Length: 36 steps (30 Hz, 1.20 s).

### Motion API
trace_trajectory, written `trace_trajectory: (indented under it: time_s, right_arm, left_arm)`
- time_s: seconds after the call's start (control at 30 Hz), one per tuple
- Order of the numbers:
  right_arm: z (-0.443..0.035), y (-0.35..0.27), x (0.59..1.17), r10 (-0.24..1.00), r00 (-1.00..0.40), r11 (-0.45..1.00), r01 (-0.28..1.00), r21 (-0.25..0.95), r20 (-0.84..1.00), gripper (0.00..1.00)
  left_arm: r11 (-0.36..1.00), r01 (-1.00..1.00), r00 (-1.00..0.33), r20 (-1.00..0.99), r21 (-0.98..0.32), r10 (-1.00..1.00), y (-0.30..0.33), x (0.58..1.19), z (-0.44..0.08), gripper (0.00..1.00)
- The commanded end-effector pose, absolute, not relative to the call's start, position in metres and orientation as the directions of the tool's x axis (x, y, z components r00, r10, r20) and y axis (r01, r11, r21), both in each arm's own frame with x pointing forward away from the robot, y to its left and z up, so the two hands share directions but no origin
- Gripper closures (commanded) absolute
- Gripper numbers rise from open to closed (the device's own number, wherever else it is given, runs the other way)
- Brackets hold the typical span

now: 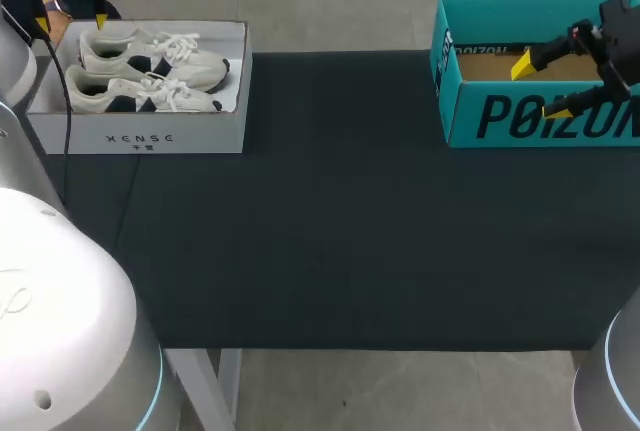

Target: Take the shoe out of the shoebox, open the shoe tongue, remove and reinsert the insole, then place the shoe into the shoebox

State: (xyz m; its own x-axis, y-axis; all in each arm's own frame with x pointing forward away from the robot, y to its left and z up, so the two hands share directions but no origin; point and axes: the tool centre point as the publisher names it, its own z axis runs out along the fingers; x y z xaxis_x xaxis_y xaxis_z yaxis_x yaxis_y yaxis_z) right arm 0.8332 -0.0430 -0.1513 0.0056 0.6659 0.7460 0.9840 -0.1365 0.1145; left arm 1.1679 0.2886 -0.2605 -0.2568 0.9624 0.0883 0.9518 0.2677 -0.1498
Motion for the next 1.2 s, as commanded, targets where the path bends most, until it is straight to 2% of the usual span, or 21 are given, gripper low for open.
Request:
trace_trajectory:
  time_s: [0.03, 0.17, 0.37, 0.4, 0.43, 1.0, 1.03, 1.07, 1.1, 1.13, 1.2]
  right_arm:
    - [-0.151, -0.043, 0.834, 0.668, 0.008, -0.137, 0.984, 0.113, 0.744, 0.00]
    - [-0.151, -0.043, 0.834, 0.668, 0.008, -0.137, 0.984, 0.113, 0.744, 0.00]
    - [-0.151, -0.043, 0.834, 0.668, 0.008, -0.137, 0.984, 0.113, 0.744, 0.00]
    - [-0.151, -0.043, 0.834, 0.668, 0.008, -0.137, 0.984, 0.113, 0.744, 0.00]
    - [-0.151, -0.043, 0.834, 0.668, 0.008, -0.137, 0.984, 0.113, 0.744, 0.00]
    - [-0.151, -0.043, 0.834, 0.668, 0.008, -0.137, 0.984, 0.113, 0.744, 0.00]
    - [-0.151, -0.043, 0.834, 0.668, 0.008, -0.137, 0.984, 0.113, 0.744, 0.00]
    - [-0.151, -0.043, 0.834, 0.668, 0.008, -0.137, 0.984, 0.113, 0.744, 0.00]
    - [-0.151, -0.043, 0.834, 0.668, 0.008, -0.137, 0.984, 0.113, 0.744, 0.00]
    - [-0.151, -0.043, 0.834, 0.668, 0.008, -0.137, 0.984, 0.113, 0.744, 0.00]
    - [-0.151, -0.043, 0.834, 0.668, 0.008, -0.137, 0.984, 0.113, 0.744, 0.00]
  left_arm:
    - [0.411, 0.900, -0.398, 0.108, -0.147, 0.911, 0.286, 1.161, -0.235, 0.00]
    - [0.562, 0.824, -0.552, 0.121, -0.074, 0.825, 0.280, 1.148, -0.227, 0.00]
    - [0.675, 0.738, -0.664, 0.164, -0.010, 0.729, 0.263, 1.126, -0.223, 0.00]
    - [0.682, 0.731, -0.671, 0.181, 0.002, 0.719, 0.259, 1.123, -0.223, 0.00]
    - [0.677, 0.735, -0.665, 0.152, -0.040, 0.731, 0.256, 1.119, -0.221, 0.00]
    - [0.677, 0.735, -0.665, 0.152, -0.040, 0.731, 0.256, 1.119, -0.221, 0.00]
    - [0.752, 0.659, -0.744, 0.151, 0.008, 0.651, 0.260, 1.121, -0.217, 0.00]
    - [0.811, 0.585, -0.802, 0.135, -0.019, 0.582, 0.263, 1.118, -0.211, 0.00]
    - [0.847, 0.531, -0.844, 0.099, 0.020, 0.527, 0.265, 1.113, -0.207, 0.00]
    - [0.864, 0.490, -0.872, 0.062, 0.114, 0.486, 0.264, 1.105, -0.203, 0.00]
    - [0.914, 0.376, -0.926, 0.015, 0.154, 0.378, 0.264, 1.094, -0.195, 0.00]
